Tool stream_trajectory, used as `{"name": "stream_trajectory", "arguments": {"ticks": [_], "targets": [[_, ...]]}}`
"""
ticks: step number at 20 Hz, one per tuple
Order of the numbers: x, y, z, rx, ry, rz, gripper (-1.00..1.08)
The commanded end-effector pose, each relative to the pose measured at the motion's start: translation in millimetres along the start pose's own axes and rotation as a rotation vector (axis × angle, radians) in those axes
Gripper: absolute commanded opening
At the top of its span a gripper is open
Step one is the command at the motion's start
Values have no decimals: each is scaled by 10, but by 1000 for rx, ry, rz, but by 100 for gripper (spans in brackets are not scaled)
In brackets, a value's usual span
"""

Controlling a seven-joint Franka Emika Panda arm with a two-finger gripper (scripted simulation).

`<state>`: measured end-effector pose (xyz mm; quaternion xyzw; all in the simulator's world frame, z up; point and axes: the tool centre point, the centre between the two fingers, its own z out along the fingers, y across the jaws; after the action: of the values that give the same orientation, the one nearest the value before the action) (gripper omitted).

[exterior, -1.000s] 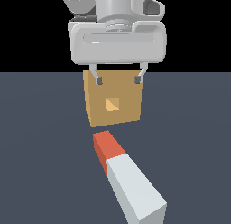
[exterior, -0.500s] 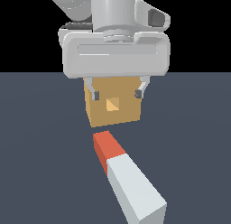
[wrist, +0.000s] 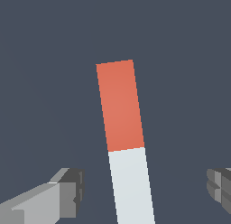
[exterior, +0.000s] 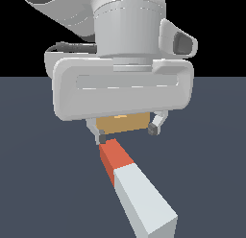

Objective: Insert the peg into the horizontal hole in a box.

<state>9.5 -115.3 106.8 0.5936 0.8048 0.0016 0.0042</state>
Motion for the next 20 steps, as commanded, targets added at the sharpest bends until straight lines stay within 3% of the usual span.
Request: {"name": "stream_trajectory", "arguments": {"ticks": [1,11,20], "targets": [[-134,-16,98,1,2,-38,100],[-477,-17,344,7,5,-130,100],[-503,-6,361,7,5,-137,100]]}}
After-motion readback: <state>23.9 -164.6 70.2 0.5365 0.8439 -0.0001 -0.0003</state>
